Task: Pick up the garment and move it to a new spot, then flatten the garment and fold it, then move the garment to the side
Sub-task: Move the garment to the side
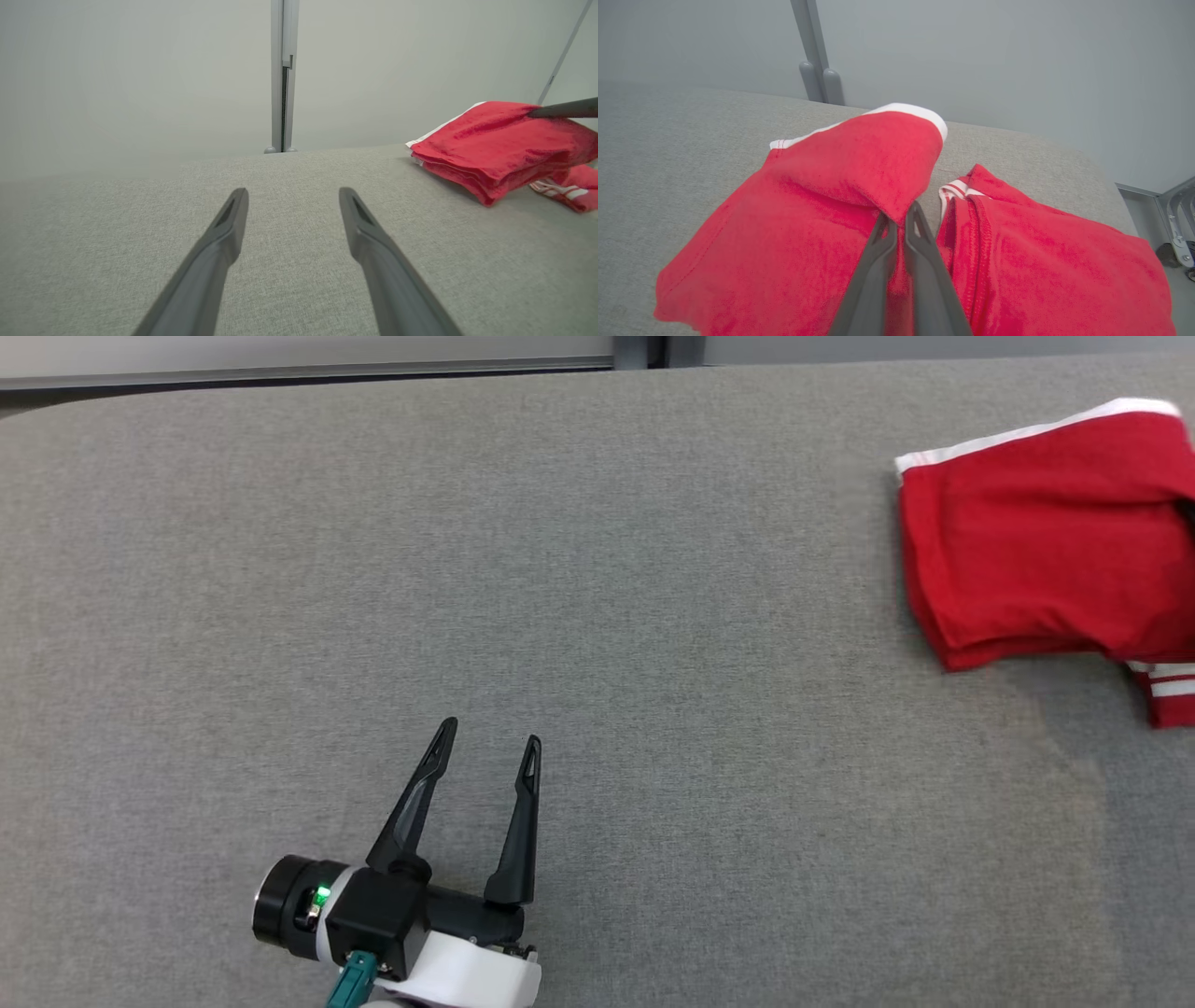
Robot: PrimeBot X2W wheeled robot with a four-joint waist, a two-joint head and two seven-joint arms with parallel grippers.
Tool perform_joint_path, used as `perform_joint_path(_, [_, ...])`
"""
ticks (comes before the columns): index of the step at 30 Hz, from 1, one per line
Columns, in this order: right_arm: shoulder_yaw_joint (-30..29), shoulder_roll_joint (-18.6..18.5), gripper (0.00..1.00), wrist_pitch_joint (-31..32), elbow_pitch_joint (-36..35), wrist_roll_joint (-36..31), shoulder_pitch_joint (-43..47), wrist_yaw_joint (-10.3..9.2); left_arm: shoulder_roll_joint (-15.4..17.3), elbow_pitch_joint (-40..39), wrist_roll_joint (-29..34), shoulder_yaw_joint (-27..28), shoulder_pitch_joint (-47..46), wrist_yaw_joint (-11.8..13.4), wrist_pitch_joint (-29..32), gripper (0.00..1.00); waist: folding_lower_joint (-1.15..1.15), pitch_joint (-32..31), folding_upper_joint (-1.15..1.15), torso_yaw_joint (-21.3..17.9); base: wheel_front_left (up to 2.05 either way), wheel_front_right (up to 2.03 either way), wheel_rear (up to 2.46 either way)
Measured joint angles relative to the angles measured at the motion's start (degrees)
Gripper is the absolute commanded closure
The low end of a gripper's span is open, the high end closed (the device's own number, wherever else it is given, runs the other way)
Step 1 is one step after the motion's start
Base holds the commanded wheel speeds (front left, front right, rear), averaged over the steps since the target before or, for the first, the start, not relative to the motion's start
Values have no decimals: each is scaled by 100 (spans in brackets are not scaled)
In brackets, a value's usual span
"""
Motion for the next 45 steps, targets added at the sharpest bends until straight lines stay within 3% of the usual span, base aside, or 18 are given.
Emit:
perform_joint_path(6, [-58,-530,100,-9,68,-110,-37,0,-1,-1,154,124,-77,-85,-1,0,0,172,0,-258,0,0,0])
perform_joint_path(7, [-203,-708,100,-272,438,-441,-120,0,-1,20,321,237,-159,-259,0,0,0,429,0,-447,0,0,0])
perform_joint_path(9, [-338,-570,100,-417,715,-517,-144,0,2,21,365,271,-229,-304,-1,0,0,513,0,-499,0,0,0])
perform_joint_path(10, [-388,-487,0,-534,894,-614,-162,0,0,23,385,286,-246,-327,-1,0,0,550,0,-525,0,0,0])
perform_joint_path(15, [-580,-33,0,-1084,1710,-1169,-207,0,-1,77,430,320,-300,-382,0,0,0,578,0,-602,0,0,0])
perform_joint_path(18, [-720,245,0,-1760,2074,-1636,-263,0,1,108,426,336,-297,-382,0,0,0,464,0,-605,0,0,0])
perform_joint_path(22, [-967,889,0,-2225,2062,-1998,-108,0,-1,133,215,360,-213,-292,0,0,0,212,0,-579,0,0,0])
perform_joint_path(28, [-2212,1694,0,-2260,336,-2803,1169,0,0,231,-307,517,-18,-58,-1,0,0,-275,0,-484,0,0,0])
perform_joint_path(33, [-3388,2809,0,-2260,-1244,-3602,2836,0,1,303,-572,673,148,35,-1,0,0,-690,0,-330,0,0,0])
perform_joint_path(37, [-3843,3543,0,-2265,-2416,-4054,3908,0,-2,218,-581,734,318,-27,-1,0,0,-1023,0,-212,0,0,0])
perform_joint_path(45, [-4246,4076,0,-2265,-2996,-4608,5182,0,2,73,-410,1067,1061,-55,-1,0,0,-1681,0,-150,0,0,0])
